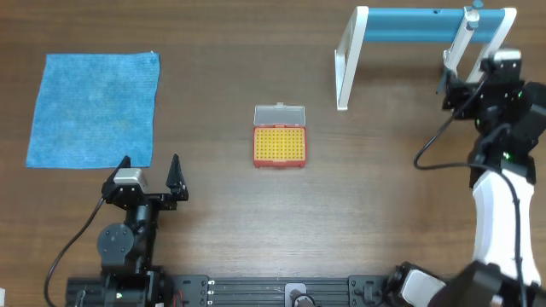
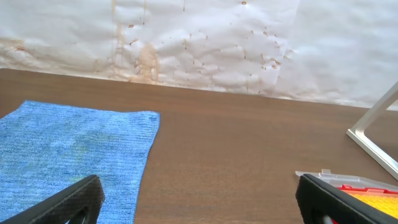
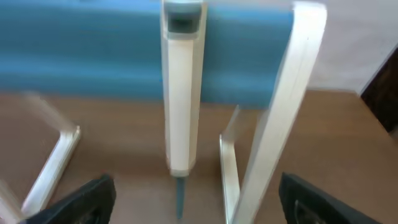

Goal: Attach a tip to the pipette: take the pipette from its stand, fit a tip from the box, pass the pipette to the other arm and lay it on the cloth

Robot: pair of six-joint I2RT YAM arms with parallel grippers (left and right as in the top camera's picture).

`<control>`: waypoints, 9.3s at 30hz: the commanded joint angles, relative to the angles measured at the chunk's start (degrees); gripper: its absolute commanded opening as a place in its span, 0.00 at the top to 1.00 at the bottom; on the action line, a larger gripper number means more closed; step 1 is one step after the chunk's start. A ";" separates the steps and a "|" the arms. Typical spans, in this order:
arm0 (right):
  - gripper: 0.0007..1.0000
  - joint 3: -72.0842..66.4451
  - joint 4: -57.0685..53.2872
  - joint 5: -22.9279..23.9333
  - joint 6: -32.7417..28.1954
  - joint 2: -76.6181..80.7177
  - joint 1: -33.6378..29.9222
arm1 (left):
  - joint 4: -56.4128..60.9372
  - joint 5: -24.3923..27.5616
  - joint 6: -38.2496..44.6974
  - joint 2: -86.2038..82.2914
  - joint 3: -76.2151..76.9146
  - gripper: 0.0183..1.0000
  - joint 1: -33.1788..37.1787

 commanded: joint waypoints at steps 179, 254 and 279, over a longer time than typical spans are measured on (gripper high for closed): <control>0.92 -16.15 49.27 -10.91 9.09 10.91 52.48 | -0.37 1.07 -0.33 -0.24 -0.11 0.00 0.13; 0.92 4.90 13.33 -53.31 47.50 3.80 51.89 | 57.53 60.85 -60.26 67.80 36.28 0.99 -13.70; 0.14 4.92 11.32 -25.49 34.67 3.13 28.59 | -22.67 37.22 -25.92 67.80 50.25 0.99 -9.90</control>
